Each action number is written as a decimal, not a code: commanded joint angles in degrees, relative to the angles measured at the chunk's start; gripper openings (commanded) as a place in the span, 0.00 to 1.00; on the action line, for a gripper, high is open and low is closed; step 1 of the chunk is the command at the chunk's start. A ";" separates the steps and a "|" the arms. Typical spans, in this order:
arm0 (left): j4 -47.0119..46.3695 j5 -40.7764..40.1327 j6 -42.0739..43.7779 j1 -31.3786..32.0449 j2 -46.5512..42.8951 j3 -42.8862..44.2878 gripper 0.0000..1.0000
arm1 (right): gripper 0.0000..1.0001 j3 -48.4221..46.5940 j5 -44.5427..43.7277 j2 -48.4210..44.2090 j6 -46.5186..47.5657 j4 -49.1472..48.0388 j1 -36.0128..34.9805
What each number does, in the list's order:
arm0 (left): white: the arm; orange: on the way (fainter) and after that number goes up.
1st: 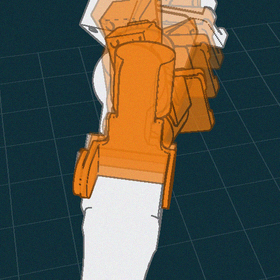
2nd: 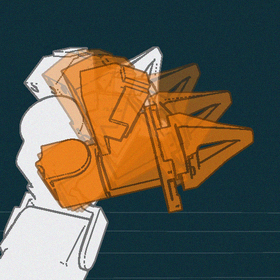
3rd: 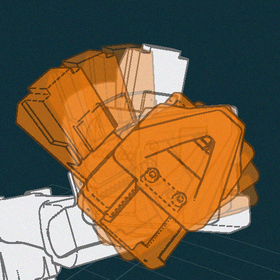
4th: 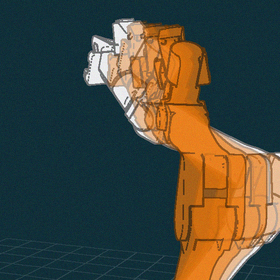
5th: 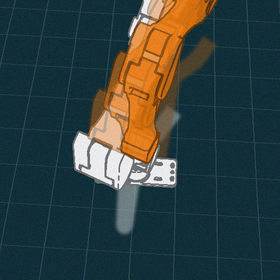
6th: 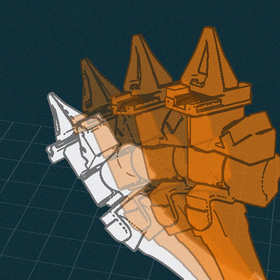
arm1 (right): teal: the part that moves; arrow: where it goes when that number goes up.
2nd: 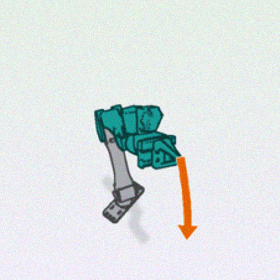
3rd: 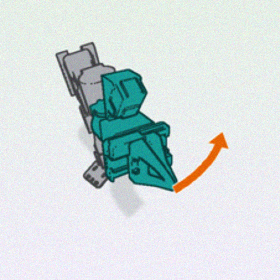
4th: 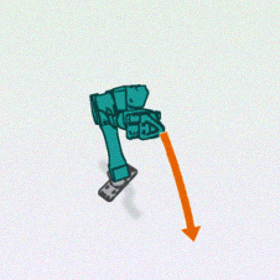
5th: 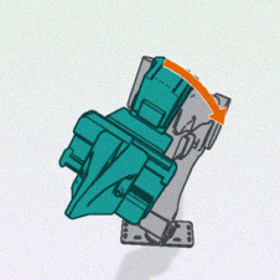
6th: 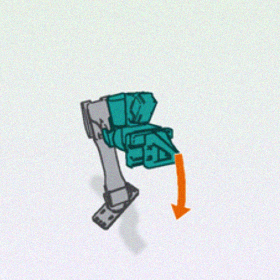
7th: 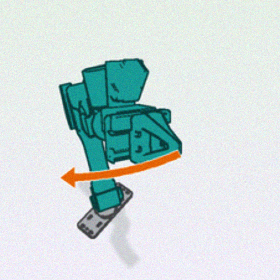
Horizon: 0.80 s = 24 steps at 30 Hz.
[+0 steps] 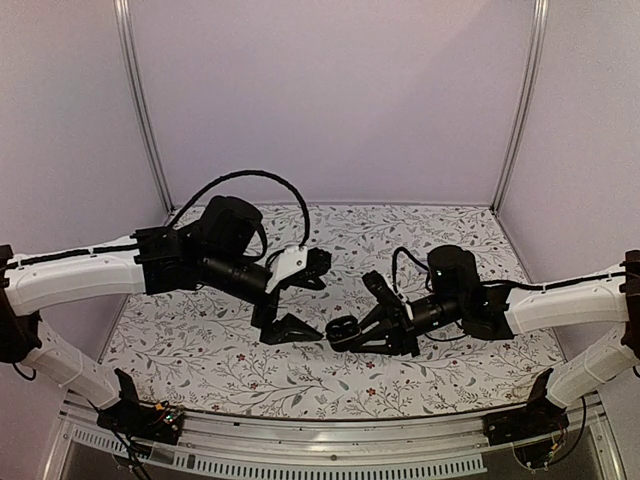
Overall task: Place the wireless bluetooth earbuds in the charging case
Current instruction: Adjust the left earbud in the left side groove of the charging case.
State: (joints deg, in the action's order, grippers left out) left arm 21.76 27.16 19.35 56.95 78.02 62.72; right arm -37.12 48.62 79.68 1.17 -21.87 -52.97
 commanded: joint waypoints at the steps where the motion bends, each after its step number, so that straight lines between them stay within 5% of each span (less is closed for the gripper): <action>1: 0.09 -0.82 1.43 1.05 1.98 1.47 1.00 | 0.00 -0.57 0.77 -0.48 0.67 -1.07 -0.64; 24: -3.19 -8.89 -4.58 1.67 6.58 3.95 1.00 | 0.00 -0.27 -0.86 -0.82 0.79 -1.12 -1.18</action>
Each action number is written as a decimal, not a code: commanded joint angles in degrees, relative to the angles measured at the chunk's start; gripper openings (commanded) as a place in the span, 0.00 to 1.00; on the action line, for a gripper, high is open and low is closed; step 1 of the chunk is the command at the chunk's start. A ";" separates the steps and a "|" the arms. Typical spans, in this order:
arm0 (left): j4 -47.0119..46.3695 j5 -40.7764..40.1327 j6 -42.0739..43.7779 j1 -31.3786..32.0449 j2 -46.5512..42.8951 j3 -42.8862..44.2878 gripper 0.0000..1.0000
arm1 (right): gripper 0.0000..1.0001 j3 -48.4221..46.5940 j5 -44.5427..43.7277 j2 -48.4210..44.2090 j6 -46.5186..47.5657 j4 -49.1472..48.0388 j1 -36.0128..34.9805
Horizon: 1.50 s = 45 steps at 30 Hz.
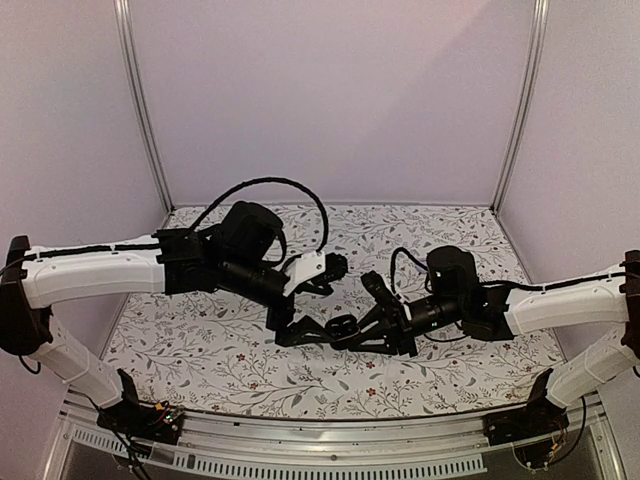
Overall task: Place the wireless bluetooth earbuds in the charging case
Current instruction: Adjust the left earbud in the left side groove of the charging case.
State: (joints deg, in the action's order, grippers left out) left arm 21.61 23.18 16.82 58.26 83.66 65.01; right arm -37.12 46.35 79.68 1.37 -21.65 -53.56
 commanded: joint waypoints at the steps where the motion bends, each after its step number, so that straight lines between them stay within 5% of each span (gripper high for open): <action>1: -3.44 -5.15 -2.38 0.33 1.02 1.61 1.00 | 0.00 -0.17 1.47 -0.93 0.57 -1.44 -0.61; 14: -5.38 -4.56 -3.36 -0.12 1.88 1.26 1.00 | 0.00 0.03 1.72 -1.43 1.01 -1.64 -0.93; 26: -10.77 5.87 -2.05 -0.13 -5.97 -3.97 1.00 | 0.00 0.81 -0.33 -2.25 -0.72 -4.78 -0.07; 39: -20.15 -2.72 -13.67 -3.13 -10.68 -7.59 1.00 | 0.00 4.46 -14.98 -8.62 7.32 -7.98 0.11; 42: -18.85 -0.06 -13.34 -3.20 -8.81 -6.02 0.93 | 0.00 3.87 -13.42 -8.28 7.57 -7.36 0.07; 45: -17.02 1.94 -10.71 -2.65 -7.78 -5.25 0.76 | 0.00 3.44 -11.93 -7.67 5.75 -7.35 0.04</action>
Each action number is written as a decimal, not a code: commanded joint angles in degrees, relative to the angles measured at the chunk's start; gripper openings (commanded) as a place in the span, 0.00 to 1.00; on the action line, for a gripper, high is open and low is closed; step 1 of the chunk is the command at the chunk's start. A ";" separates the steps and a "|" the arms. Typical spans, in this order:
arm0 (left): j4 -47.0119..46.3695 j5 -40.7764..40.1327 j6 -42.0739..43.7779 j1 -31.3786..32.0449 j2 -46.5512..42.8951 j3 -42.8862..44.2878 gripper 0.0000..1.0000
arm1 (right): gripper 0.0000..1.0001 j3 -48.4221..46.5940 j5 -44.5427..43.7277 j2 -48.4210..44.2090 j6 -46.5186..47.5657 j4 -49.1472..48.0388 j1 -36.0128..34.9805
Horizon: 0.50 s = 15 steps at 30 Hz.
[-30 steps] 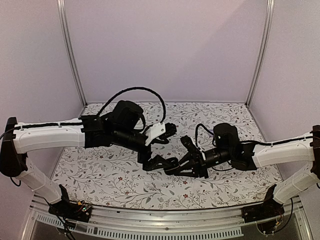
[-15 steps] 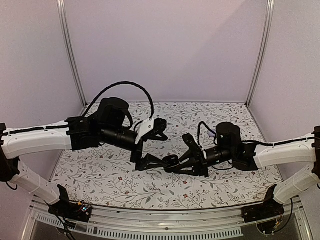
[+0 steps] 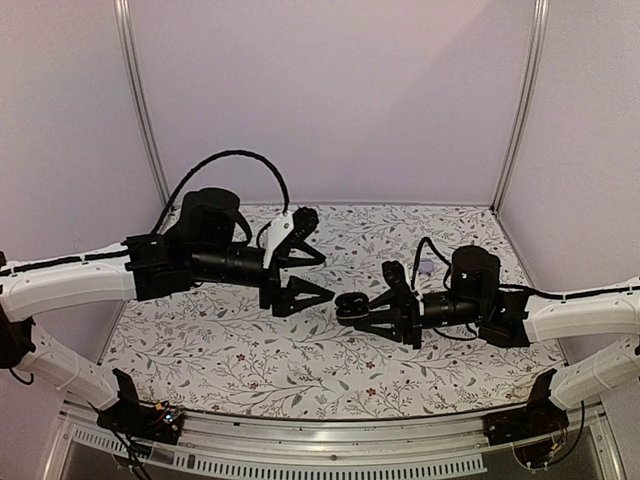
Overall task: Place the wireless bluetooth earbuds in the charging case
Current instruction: Adjust the left earbud in the left side groove of the charging case.
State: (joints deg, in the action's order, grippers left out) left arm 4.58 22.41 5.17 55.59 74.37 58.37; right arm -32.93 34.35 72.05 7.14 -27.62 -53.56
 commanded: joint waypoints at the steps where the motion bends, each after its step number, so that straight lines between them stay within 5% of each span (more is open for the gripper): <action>1: -0.10 3.57 2.66 0.51 1.14 0.98 0.71 | 0.00 -0.89 0.24 0.33 -0.89 -1.38 0.11; 8: -3.69 0.38 11.96 4.20 -5.12 -5.53 0.63 | 0.00 -1.35 0.41 1.27 -3.27 -0.70 0.19; 15: -0.07 -4.91 19.04 8.57 -3.89 -3.37 0.44 | 0.00 -1.77 1.94 2.10 -3.93 -0.60 0.21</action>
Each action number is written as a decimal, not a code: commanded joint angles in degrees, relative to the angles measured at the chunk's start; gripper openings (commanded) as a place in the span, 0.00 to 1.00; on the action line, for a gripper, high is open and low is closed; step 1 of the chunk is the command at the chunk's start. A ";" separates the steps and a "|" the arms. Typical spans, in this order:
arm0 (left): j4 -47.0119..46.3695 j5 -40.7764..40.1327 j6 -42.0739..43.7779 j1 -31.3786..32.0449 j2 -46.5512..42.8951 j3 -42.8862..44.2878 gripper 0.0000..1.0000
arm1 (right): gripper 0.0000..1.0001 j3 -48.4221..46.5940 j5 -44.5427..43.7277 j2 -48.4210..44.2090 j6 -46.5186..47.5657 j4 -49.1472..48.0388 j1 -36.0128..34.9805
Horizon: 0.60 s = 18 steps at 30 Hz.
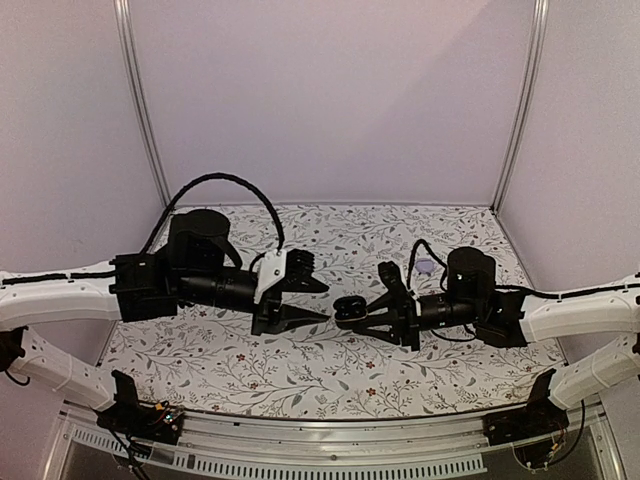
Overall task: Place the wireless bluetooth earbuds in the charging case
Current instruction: Adjust the left earbud in the left side groove of the charging case.
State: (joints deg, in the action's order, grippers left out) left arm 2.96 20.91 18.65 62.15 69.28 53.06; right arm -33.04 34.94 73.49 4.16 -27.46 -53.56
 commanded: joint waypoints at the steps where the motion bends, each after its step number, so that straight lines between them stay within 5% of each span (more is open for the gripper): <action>1: 1.92 -3.48 5.81 2.33 1.74 2.38 0.42 | 0.00 -1.75 1.48 0.75 -1.05 -0.75 0.17; 18: 3.97 -6.52 7.50 3.15 6.45 5.20 0.36 | 0.00 -1.77 3.35 1.02 -1.06 -0.56 0.09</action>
State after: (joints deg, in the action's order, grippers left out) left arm 5.72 14.50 25.30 64.55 75.37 56.69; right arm -33.32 37.19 74.11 3.66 -27.42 -53.56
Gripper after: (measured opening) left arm 0.369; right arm 0.198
